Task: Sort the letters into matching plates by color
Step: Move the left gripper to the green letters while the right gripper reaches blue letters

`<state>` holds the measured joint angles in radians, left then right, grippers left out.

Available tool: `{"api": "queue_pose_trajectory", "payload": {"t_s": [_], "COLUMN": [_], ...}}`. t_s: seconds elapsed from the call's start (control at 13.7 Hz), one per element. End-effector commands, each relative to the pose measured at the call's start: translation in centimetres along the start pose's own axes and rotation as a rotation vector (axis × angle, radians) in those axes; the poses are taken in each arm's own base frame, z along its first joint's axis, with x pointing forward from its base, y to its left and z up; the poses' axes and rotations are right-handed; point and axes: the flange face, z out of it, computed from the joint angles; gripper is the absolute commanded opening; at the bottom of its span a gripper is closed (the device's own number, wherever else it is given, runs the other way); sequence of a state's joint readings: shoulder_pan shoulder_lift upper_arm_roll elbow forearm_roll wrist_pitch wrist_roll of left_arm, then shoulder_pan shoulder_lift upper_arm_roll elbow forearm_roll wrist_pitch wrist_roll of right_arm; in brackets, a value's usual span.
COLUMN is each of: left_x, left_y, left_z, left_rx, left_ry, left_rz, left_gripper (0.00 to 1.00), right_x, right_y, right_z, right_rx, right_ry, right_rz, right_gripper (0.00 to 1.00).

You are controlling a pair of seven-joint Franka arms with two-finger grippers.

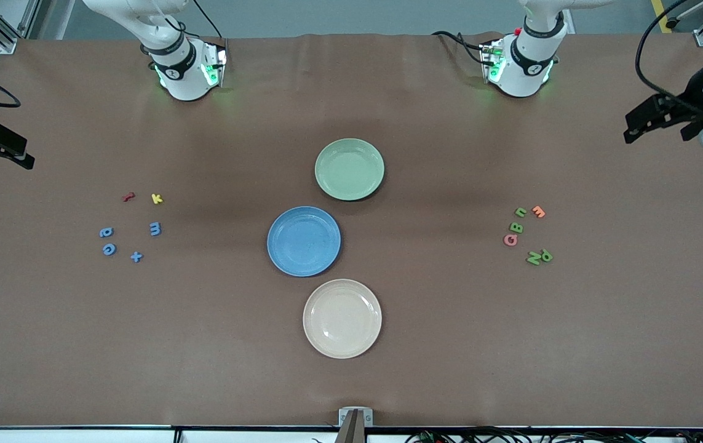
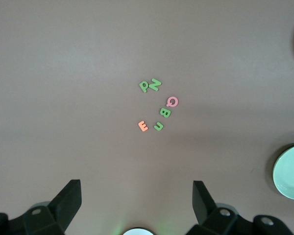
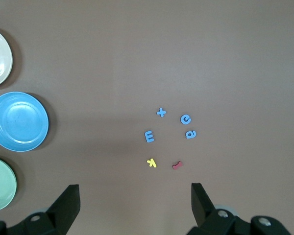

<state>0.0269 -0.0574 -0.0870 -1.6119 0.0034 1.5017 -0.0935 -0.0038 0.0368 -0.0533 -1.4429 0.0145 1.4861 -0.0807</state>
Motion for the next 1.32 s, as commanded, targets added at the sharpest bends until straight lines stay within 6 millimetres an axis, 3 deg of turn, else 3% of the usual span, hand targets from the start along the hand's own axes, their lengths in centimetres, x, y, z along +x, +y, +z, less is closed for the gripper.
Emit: {"api": "queue_pose_trajectory", "payload": {"t_s": [0.0, 0.29, 0.44, 0.58, 0.8, 0.95, 1.1, 1.24], "left_x": [4.4, 8.1, 9.5, 10.7, 11.8, 11.7, 11.6, 11.3], "left_y": [-1.1, -0.9, -0.9, -0.8, -0.4, -0.3, 0.1, 0.4], "left_z": [4.6, 14.3, 19.3, 23.6, 29.1, 33.4, 36.3, 38.0], "left_rx": [0.008, 0.028, 0.022, 0.021, 0.018, 0.0, -0.016, -0.011], "left_ry": [-0.074, -0.053, -0.045, -0.063, -0.061, -0.039, -0.005, -0.019], "left_rz": [-0.002, -0.025, -0.086, -0.203, -0.393, -0.558, -0.785, -0.882], "left_gripper": [1.0, 1.0, 1.0, 1.0, 1.0, 1.0, 1.0, 1.0], "right_x": [0.1, 1.5, 2.5, 3.1, 6.3, 8.1, 8.5, 8.2], "right_y": [-0.2, -1.2, -2.2, -1.7, -1.1, 0.9, 1.9, 3.5], "right_z": [-0.5, 2.1, 3.9, 5.2, 12.3, 18.7, 25.0, 30.9], "right_rx": [-0.019, -0.021, -0.025, -0.022, -0.021, -0.021, -0.024, -0.024], "right_ry": [0.006, -0.04, -0.07, -0.077, -0.139, -0.124, -0.083, -0.066], "right_rz": [-0.013, -0.031, -0.051, -0.042, -0.034, -0.011, -0.046, -0.098], "right_gripper": [1.0, 1.0, 1.0, 1.0, 1.0, 1.0, 1.0, 1.0]}}
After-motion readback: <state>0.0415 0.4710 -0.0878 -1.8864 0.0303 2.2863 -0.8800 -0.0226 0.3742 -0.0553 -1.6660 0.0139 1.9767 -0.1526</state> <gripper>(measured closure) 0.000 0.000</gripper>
